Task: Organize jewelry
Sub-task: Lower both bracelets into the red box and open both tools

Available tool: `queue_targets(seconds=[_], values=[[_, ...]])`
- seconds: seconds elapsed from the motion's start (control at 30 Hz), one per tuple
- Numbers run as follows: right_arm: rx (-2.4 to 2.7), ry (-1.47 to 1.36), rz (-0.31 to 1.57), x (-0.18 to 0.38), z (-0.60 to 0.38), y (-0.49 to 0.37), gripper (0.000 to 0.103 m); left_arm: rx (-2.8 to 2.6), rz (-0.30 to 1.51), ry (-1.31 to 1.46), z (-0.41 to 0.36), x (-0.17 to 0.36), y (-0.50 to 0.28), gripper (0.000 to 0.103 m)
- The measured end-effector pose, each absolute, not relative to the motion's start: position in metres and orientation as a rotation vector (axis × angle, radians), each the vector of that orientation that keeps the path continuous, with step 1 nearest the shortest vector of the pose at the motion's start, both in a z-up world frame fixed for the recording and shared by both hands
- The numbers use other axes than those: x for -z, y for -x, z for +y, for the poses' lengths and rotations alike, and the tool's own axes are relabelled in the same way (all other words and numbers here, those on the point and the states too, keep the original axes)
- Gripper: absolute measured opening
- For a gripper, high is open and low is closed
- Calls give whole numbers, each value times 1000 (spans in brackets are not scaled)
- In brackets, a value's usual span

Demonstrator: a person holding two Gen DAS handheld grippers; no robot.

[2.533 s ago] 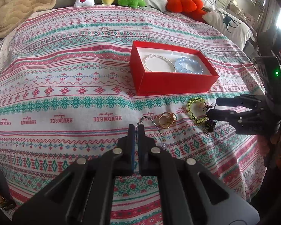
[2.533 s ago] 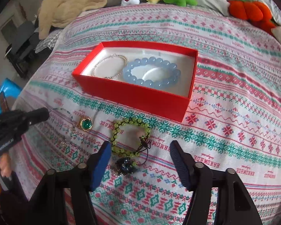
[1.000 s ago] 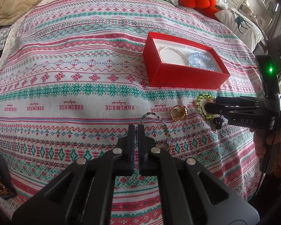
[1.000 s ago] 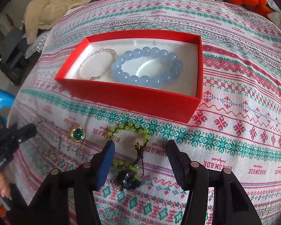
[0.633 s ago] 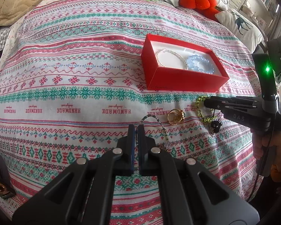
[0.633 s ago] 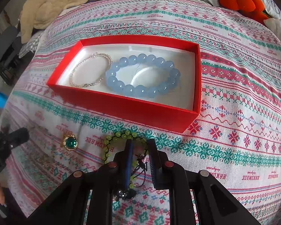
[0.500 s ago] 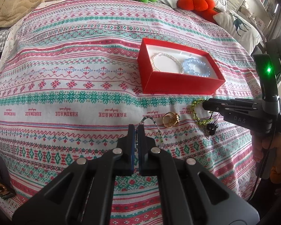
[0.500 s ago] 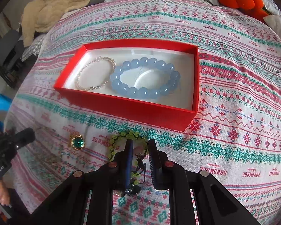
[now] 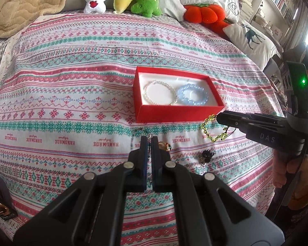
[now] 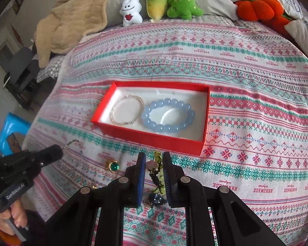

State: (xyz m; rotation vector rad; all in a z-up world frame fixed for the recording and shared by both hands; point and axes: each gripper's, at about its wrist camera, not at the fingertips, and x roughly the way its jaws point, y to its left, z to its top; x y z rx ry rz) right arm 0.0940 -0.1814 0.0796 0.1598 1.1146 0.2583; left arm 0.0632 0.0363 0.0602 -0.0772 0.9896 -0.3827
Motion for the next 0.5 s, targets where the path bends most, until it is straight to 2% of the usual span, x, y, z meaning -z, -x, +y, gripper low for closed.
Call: queue_targets(seconds=[0.5], values=[[-246, -251, 1012, -119, -198, -104, 17, 438, 928, 148, -10, -91, -87, 4]])
